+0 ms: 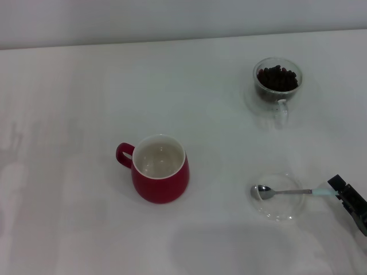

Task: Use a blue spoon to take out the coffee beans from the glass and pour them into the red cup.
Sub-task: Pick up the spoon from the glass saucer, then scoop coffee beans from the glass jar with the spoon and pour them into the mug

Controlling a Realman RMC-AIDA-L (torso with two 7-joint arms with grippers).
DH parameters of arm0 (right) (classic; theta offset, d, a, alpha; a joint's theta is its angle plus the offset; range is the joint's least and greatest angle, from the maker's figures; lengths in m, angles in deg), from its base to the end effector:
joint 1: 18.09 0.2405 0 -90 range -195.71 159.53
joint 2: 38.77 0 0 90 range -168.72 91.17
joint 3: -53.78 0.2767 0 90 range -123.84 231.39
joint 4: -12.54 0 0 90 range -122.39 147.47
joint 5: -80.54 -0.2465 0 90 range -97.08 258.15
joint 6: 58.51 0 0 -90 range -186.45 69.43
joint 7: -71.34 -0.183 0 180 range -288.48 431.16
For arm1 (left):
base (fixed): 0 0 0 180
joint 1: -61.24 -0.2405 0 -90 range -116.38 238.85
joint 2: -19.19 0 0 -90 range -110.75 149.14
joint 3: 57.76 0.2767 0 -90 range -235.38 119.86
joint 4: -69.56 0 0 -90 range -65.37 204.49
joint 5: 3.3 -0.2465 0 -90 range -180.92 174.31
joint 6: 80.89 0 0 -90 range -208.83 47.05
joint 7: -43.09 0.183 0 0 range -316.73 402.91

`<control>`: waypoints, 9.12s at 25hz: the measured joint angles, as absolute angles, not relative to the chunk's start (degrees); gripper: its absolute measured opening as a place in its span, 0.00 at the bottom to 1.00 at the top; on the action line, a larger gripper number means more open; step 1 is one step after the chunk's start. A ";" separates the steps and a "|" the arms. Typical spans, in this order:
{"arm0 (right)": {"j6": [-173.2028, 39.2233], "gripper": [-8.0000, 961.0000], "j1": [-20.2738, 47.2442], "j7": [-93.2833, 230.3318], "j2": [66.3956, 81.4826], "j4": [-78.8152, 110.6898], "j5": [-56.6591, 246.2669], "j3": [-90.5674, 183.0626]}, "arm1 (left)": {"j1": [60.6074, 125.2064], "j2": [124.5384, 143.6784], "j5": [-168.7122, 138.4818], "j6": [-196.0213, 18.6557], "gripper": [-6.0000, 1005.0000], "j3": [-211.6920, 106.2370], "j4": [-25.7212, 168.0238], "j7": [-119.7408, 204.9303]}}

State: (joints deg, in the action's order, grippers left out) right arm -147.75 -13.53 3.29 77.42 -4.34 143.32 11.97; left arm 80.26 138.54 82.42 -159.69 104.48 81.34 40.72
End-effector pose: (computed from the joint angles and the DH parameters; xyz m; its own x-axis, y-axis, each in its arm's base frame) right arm 0.4271 0.1610 -0.0896 -0.2903 -0.3111 -0.9049 -0.9548 0.0309 0.2957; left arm -0.3848 0.3358 -0.0402 0.6970 -0.1152 0.7077 0.7124 -0.0004 -0.7017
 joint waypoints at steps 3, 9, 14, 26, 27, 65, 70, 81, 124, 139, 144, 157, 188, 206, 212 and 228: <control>-147.92 0.52 -13.58 3.19 77.42 -4.33 143.31 11.78 | 80.28 138.54 82.47 -159.63 0.81 104.48 81.33 40.72; -148.12 0.51 -13.74 3.11 77.41 -4.33 143.29 11.57 | 80.39 138.54 82.47 -159.57 0.81 104.48 81.25 40.72; -148.20 0.48 -13.85 2.99 77.42 -4.35 143.36 11.58 | 80.44 138.55 82.43 -159.50 0.81 104.48 81.25 40.72; -148.37 0.46 -13.49 1.25 77.33 -3.98 144.80 11.95 | 80.72 138.47 82.30 -159.46 0.80 104.48 81.04 40.72; -148.39 0.46 -13.47 1.21 77.33 -3.98 144.80 11.97 | 80.73 138.47 82.30 -159.46 0.80 104.48 81.02 40.72; -151.39 0.15 -12.66 -2.68 76.86 -2.99 145.57 11.84 | 81.52 138.46 82.57 -159.49 0.80 104.48 80.37 40.72; -155.38 0.15 -12.64 -3.60 76.71 -1.85 145.16 12.14 | 81.84 138.43 82.57 -159.46 0.80 104.49 80.08 40.72; -159.84 0.16 -5.77 -7.80 76.69 6.53 144.88 16.30 | 82.31 138.37 82.63 -159.46 0.80 104.42 79.30 40.72; -130.83 0.17 -0.64 -0.54 76.02 45.67 152.00 9.22 | 82.26 138.64 81.95 -156.89 0.80 105.01 79.41 37.64; -126.86 0.18 -1.10 1.65 76.01 45.70 156.74 9.20 | 82.07 138.64 81.95 -156.92 0.80 104.99 79.49 37.64; -126.02 0.18 -1.16 2.84 76.08 45.80 156.79 8.80 | 82.07 138.64 81.95 -156.99 0.80 104.93 79.49 37.64; -125.24 0.18 -1.13 2.04 76.10 45.44 157.71 6.81 | 82.06 138.55 81.95 -157.22 0.80 104.70 79.42 37.64; -121.54 0.19 -1.04 -28.03 75.92 49.01 162.75 6.22 | 81.54 138.55 81.95 -157.89 0.80 105.01 79.41 37.64; -117.34 0.20 -0.95 -39.00 75.92 49.69 163.61 4.87 | 80.84 138.55 81.95 -159.30 0.80 105.01 79.29 37.64; -117.11 0.20 -1.12 -42.94 75.90 49.68 164.63 4.73 | 80.75 138.55 81.95 -159.32 0.80 105.01 79.26 37.64; -115.53 0.21 -1.57 -50.21 75.76 49.53 164.20 5.86 | 80.28 138.57 81.95 -159.51 0.80 105.01 79.51 37.64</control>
State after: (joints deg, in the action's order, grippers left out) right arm -115.53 -1.57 -50.21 75.76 49.53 164.20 5.86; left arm 80.28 138.57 81.95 -159.51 105.01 79.51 37.64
